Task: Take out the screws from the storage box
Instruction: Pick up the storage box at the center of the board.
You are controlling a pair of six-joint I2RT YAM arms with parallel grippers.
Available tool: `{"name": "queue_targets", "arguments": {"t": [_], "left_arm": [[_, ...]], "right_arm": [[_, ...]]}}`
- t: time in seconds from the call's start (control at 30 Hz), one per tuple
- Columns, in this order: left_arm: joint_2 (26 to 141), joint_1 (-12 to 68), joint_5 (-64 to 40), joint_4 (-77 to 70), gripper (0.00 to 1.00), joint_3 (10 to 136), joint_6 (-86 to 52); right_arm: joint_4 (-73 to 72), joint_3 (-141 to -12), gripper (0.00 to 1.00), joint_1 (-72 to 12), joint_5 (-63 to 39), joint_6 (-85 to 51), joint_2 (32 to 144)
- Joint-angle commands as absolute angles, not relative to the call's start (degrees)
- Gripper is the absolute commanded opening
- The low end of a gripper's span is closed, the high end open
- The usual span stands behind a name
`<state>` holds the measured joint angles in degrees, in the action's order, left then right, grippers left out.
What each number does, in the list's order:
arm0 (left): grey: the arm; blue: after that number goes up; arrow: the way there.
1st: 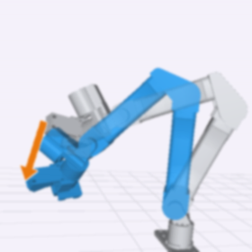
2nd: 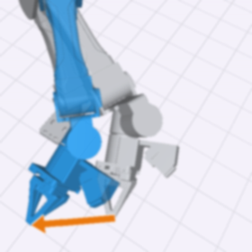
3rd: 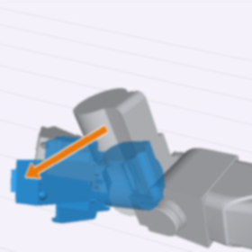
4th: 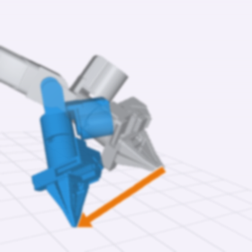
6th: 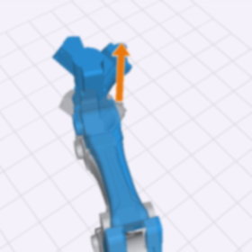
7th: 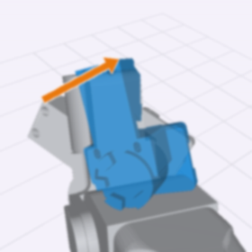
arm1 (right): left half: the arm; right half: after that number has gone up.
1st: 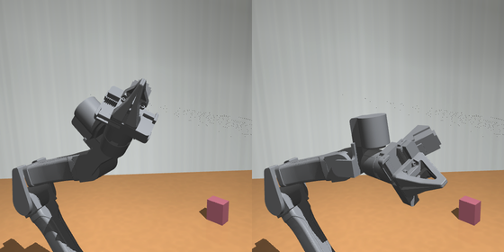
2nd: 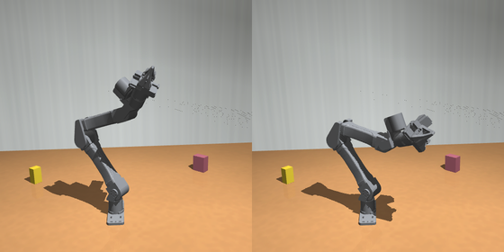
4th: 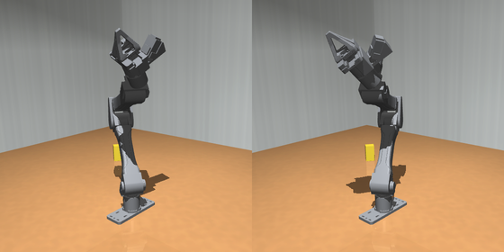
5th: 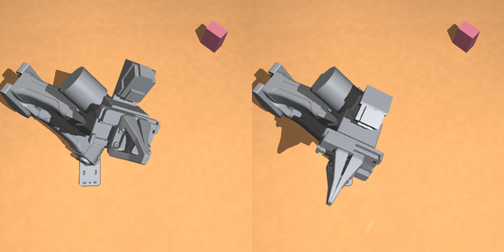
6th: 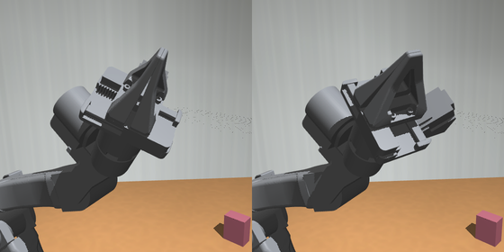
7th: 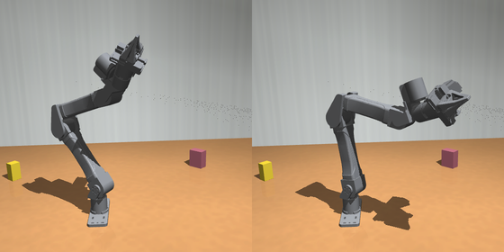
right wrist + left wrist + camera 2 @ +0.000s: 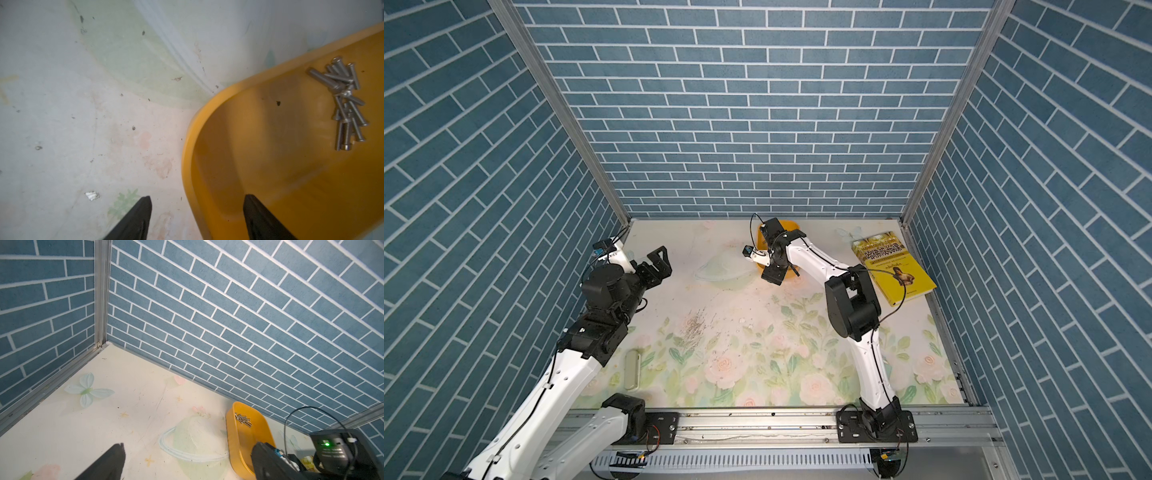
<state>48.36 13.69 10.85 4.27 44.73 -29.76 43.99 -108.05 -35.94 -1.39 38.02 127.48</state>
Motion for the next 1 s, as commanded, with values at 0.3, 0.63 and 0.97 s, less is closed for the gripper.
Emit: {"name": "queue_targets", "arguments": {"t": [0.3,0.63,0.97], "left_arm": [[47.29,13.85,11.09,4.92,1.0,45.88,-29.87],[47.55,13.8,10.99,5.01,1.0,46.03,-29.89],[47.64,13.8,11.76,5.52,1.0,46.31,-30.03]], "right_arm": [[46.32,-109.72,0.63,-35.86,0.61,39.9,130.23],[46.14,-108.53,0.3,-35.86,1.27,42.31,130.08],[47.24,-110.3,0.04,-35.86,0.07,42.73,131.42]]}}
